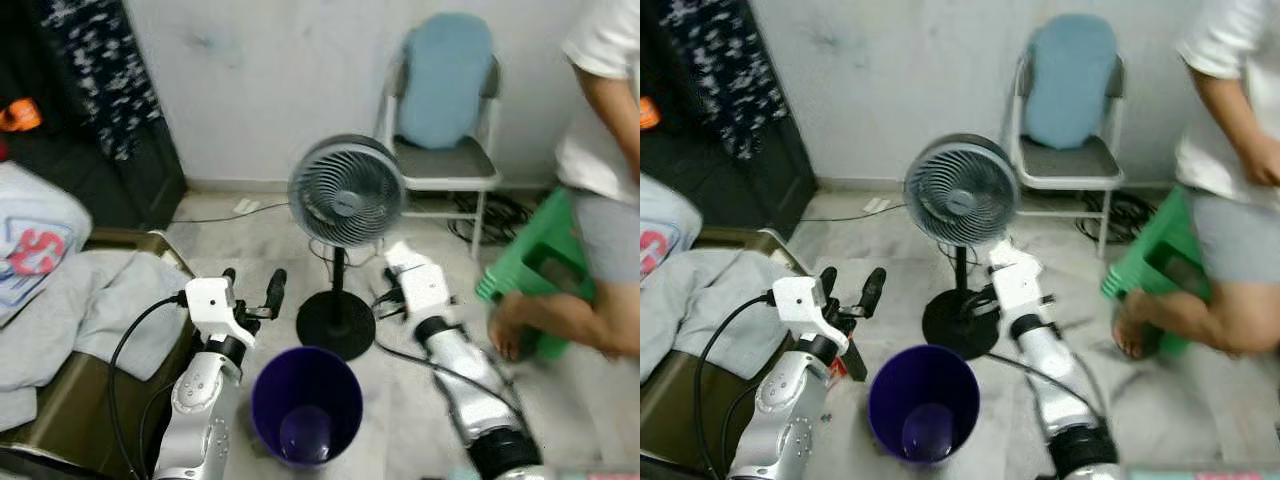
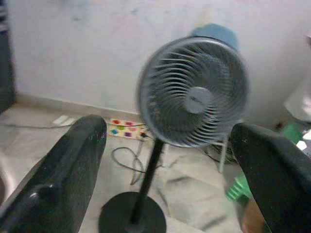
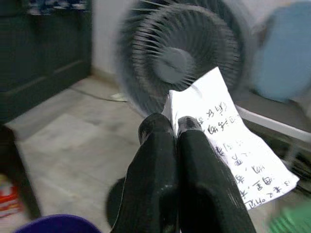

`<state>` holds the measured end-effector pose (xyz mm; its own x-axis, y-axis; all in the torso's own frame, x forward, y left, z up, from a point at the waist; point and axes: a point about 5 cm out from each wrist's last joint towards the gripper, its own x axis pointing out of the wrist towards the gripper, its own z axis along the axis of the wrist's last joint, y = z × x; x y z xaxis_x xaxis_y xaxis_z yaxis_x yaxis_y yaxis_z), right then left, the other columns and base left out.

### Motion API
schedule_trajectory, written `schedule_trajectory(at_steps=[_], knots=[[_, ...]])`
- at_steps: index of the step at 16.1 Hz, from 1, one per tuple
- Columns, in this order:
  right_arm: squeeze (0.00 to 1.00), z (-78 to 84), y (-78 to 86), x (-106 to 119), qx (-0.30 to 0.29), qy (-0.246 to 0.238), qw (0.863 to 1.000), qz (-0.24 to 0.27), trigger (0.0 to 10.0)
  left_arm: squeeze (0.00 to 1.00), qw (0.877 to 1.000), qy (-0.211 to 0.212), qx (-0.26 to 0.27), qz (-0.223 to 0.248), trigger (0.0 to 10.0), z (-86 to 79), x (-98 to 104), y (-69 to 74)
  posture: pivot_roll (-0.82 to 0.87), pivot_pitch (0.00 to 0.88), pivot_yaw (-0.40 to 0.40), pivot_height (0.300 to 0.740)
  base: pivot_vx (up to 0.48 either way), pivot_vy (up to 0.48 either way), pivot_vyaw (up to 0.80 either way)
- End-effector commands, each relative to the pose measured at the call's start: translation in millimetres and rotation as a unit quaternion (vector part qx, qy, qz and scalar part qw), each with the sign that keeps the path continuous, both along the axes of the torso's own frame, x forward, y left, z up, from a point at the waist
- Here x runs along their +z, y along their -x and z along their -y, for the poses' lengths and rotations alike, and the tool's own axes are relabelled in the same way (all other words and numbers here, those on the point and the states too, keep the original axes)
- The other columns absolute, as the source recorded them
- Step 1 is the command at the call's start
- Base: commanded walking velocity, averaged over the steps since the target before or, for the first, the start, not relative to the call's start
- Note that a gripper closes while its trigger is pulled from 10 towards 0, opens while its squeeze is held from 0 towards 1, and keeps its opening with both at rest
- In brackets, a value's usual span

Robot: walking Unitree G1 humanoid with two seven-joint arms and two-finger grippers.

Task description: Clean up the room

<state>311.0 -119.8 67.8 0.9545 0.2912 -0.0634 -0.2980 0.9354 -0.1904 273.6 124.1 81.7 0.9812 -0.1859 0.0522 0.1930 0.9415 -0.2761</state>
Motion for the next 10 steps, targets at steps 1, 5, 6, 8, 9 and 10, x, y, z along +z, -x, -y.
schedule_trajectory(at_steps=[1, 5, 6, 8, 9, 10], knots=[[0.00, -7.6, -2.1, 5, 0.016, 0.001, 1.000, 0.012, 10.0, 0.00, 1.000, 0.002, 0.009, -0.004, 10.0, -4.3, -1, 0.9, 0.05, 0.050, 0.010, 0.740, 0.000, 0.000, 0.80], [0.00, -14.7, -4.0, 4, 0.024, -0.007, 1.000, 0.004, 10.0, 0.00, 0.999, -0.023, 0.023, 0.007, 10.0, -25.3, 4, 9.5, 0.09, 0.072, 0.002, 0.740, 0.000, 0.000, 0.19], [0.00, -16.6, -5.3, 6, 0.029, -0.006, 1.000, 0.005, 10.0, 0.00, 0.999, -0.044, 0.017, 0.011, 10.0, -35.1, 5, 14.0, 0.10, 0.086, -0.003, 0.740, 0.000, 0.000, 0.00], [0.00, -11.9, -8.1, 7, 0.024, -0.003, 1.000, 0.004, 10.0, 0.00, 0.998, -0.061, 0.011, 0.007, 10.0, -44.7, 3, 21.3, 0.11, 0.109, -0.007, 0.740, 0.000, 0.000, 0.00], [0.00, -6.8, -10.2, 7, 0.016, -0.001, 1.000, 0.003, 10.0, 0.00, 0.998, -0.069, 0.002, 0.007, 10.0, -48.3, 2, 26.3, 0.12, 0.121, -0.006, 0.740, 0.000, 0.000, 0.00], [0.00, 2.4, -11.9, 6, 0.001, 0.003, 1.000, -0.001, 10.0, 0.00, 0.997, -0.078, -0.014, 0.012, 10.0, -52.9, 3, 34.9, 0.12, 0.136, -0.007, 0.740, 0.000, 0.000, 0.00]])
